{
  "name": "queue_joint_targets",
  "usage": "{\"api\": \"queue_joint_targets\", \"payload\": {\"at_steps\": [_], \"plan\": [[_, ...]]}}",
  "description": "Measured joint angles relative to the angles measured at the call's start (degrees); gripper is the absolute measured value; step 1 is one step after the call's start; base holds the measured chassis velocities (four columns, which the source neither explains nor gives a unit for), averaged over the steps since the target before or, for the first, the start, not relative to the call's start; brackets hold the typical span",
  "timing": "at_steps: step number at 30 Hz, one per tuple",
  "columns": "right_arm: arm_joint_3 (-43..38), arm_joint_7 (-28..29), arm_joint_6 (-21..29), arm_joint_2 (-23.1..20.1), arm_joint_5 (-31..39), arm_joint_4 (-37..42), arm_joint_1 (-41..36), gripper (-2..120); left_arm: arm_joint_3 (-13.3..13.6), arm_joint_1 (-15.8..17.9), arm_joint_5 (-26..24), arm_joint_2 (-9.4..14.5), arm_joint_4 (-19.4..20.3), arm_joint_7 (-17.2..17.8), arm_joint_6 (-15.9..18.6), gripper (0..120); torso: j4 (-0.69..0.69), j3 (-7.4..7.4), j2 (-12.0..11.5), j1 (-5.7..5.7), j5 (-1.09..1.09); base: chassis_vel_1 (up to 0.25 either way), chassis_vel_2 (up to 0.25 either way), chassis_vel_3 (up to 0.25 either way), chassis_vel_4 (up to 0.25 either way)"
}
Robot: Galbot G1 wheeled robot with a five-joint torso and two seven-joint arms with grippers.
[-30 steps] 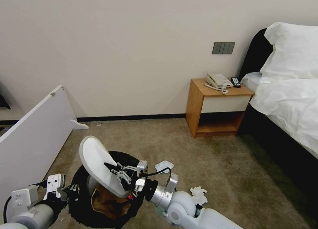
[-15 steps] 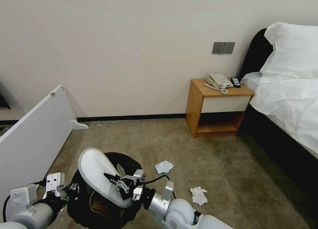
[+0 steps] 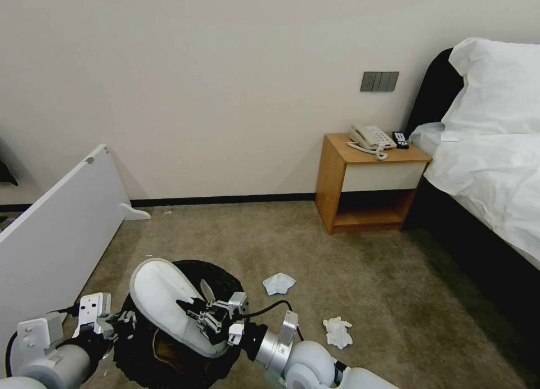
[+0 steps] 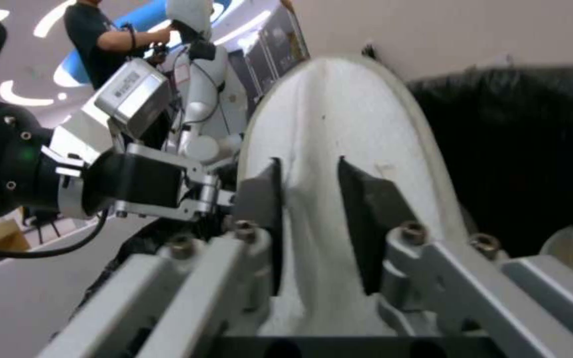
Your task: Pick up the trash bin, then pick up the garbage from the floor and place it into the trash bin.
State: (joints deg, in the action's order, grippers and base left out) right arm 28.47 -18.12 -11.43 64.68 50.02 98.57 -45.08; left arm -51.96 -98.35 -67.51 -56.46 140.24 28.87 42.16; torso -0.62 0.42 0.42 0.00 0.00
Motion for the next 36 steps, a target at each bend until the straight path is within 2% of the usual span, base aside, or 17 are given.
{"api": "queue_joint_targets", "payload": {"at_steps": [2, 4, 5, 9, 10, 12, 13, 15, 18, 20, 25, 26, 30, 32, 34, 36], "plan": [[-0.4, -0.3, -0.2, -0.1, -0.3, 0.0, 0.1, 30, 0.0, 0.0, 0.0, 0.0, 0.0, 0.0, 0.0, 3, 0.00, 0.00, 0.0, 0.00, 0.00, 0.000, 0.000, 0.000, 0.000], [-0.7, -0.4, -0.3, -0.9, -0.4, 0.5, 0.1, 44, -0.1, -0.1, 0.0, 0.0, 0.0, 0.0, 0.0, 3, 0.00, 0.00, 0.0, 0.00, 0.00, 0.000, 0.000, 0.000, 0.000], [-0.7, -0.4, -0.3, -0.9, -0.4, 0.5, 0.1, 44, -0.1, -0.1, 0.0, 0.0, 0.0, 0.0, 0.0, 3, 0.00, 0.00, 0.0, 0.00, 0.00, 0.000, 0.000, 0.000, 0.000], [-0.5, -0.5, -0.5, -1.6, -0.8, 1.3, -0.4, 61, -0.1, 0.1, 0.0, 0.0, 0.0, 0.0, 0.0, 3, 0.00, 0.00, 0.0, 0.00, 0.00, 0.000, 0.000, 0.000, 0.000], [-0.5, -0.5, -0.5, -1.6, -0.8, 1.3, -0.4, 61, -0.1, 0.1, 0.0, 0.0, 0.0, 0.0, 0.0, 3, 0.00, 0.00, 0.0, 0.00, 0.00, 0.000, 0.000, 0.000, 0.000], [-0.5, -0.7, -0.7, -2.1, -1.1, 1.8, -0.6, 72, -0.1, 0.2, -0.1, 0.1, 0.0, 0.0, 0.0, 3, 0.00, 0.00, 0.0, 0.00, 0.00, 0.000, 0.000, 0.000, 0.000], [-0.5, -0.7, -0.7, -2.1, -1.1, 1.8, -0.6, 72, -0.1, 0.2, -0.1, 0.1, 0.0, 0.0, 0.0, 3, 0.00, 0.00, 0.0, 0.00, 0.00, 0.000, 0.000, 0.000, 0.000], [-0.6, -1.8, -1.3, -2.9, -2.3, 2.3, -1.0, 82, -0.2, 0.2, -0.1, 0.1, -0.1, 0.0, 0.0, 3, 0.00, 0.00, 0.0, 0.00, 0.00, 0.000, 0.000, 0.000, 0.000], [-0.9, -2.6, -1.6, -3.5, -3.2, 2.7, -1.3, 88, -0.2, 0.2, -0.2, 0.1, -0.2, 0.0, 0.0, 3, 0.00, 0.00, 0.0, 0.00, 0.00, 0.000, 0.000, 0.000, 0.000], [-2.1, -3.7, -2.4, -4.9, -5.1, 4.1, -2.1, 98, -0.2, 0.2, -0.2, 0.0, -0.2, -0.1, 0.0, 3, -0.01, 0.00, 0.0, 0.00, 0.01, 0.000, 0.000, 0.000, 0.000], [-4.1, -4.1, -3.0, -6.4, -5.8, 5.7, -2.3, 100, -0.2, 0.2, -0.1, -0.1, -0.3, 0.1, -0.1, 3, 0.00, 0.00, 0.0, 0.00, 0.00, 0.000, 0.000, 0.000, 0.000], [-7.1, -4.3, -3.3, -7.6, -5.7, 7.8, -2.8, 100, -0.3, 0.1, -0.1, -0.3, -0.2, 0.1, -0.1, 3, -0.01, 0.00, 0.0, 0.00, 0.00, 0.000, 0.000, 0.000, 0.000], [-10.7, -4.0, -3.3, -7.9, -5.0, 9.2, -3.7, 100, -0.4, 0.0, -0.1, -0.6, -0.2, 0.1, -0.1, 3, 0.00, 0.00, 0.0, 0.00, 0.00, 0.000, 0.000, 0.000, 0.000], [-17.0, -0.3, -2.2, -7.6, -4.8, 10.2, -5.2, 100, -0.5, 0.2, 0.1, -1.2, -0.4, 0.1, -0.1, 3, 0.01, 0.00, 0.0, 0.00, 0.00, 0.000, 0.000, 0.000, 0.000], [-17.8, 0.5, -2.0, -7.6, -4.8, 10.2, -5.5, 100, -0.6, 0.3, 0.1, -1.3, -0.5, 0.1, -0.1, 3, 0.00, 0.00, 0.0, 0.00, 0.01, 0.000, 0.000, 0.000, 0.000], [-23.4, 4.8, -0.2, -7.5, -4.8, 10.2, -7.0, 100, -0.9, 0.7, 0.1, -1.9, -0.8, 0.1, -0.1, 3, 0.00, 0.00, 0.0, 0.00, 0.00, 0.000, 0.000, 0.000, 0.000]]}}
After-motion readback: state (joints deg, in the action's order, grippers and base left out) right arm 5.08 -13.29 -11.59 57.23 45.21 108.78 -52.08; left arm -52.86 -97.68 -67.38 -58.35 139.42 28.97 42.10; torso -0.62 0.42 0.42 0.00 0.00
